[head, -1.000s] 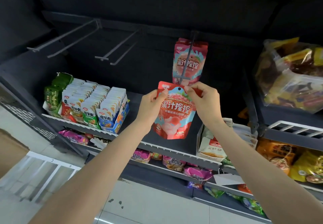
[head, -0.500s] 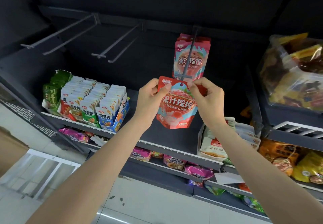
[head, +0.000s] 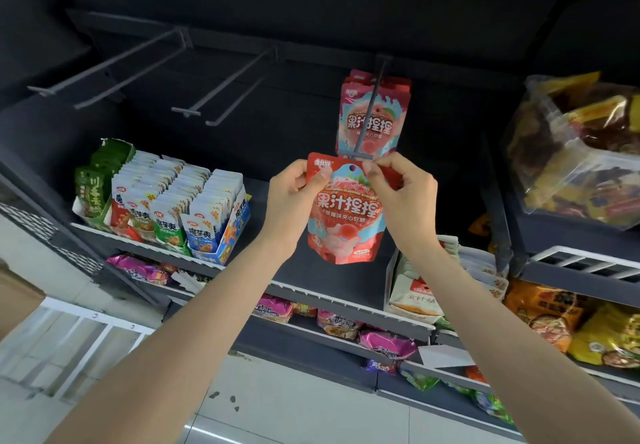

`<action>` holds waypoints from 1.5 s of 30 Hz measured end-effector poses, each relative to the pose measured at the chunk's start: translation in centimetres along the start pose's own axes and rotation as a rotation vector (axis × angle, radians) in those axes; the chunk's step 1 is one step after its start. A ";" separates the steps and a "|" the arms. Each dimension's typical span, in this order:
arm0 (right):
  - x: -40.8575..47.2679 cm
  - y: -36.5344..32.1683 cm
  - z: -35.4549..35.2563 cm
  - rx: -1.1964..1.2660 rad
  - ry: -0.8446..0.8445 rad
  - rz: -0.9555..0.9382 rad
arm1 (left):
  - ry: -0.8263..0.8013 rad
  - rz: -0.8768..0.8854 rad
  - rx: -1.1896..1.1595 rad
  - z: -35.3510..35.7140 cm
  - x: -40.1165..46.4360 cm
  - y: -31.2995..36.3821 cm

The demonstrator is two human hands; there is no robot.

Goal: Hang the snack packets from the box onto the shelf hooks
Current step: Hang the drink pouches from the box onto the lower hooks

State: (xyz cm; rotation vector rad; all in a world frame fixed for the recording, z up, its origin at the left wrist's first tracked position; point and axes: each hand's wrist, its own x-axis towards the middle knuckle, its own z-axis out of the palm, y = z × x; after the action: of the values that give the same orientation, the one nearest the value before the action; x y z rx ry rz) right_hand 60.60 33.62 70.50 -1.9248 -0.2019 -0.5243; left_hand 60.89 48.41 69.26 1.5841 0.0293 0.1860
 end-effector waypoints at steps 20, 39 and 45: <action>6.0 2.3 0.7 -0.235 0.067 -0.089 | 0.075 0.422 0.567 2.7 7.2 1.3; 11.8 3.3 1.4 -0.421 0.112 -0.045 | 0.026 0.298 0.637 5.5 12.8 3.1; 6.4 3.0 2.7 -0.429 0.247 0.050 | 0.114 0.356 0.703 3.3 9.9 1.4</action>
State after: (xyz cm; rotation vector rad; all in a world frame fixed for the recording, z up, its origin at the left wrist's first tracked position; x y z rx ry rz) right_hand 68.09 34.21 69.99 -2.2457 0.1296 -0.8155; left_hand 70.95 46.46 71.59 2.2715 -0.1114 0.5927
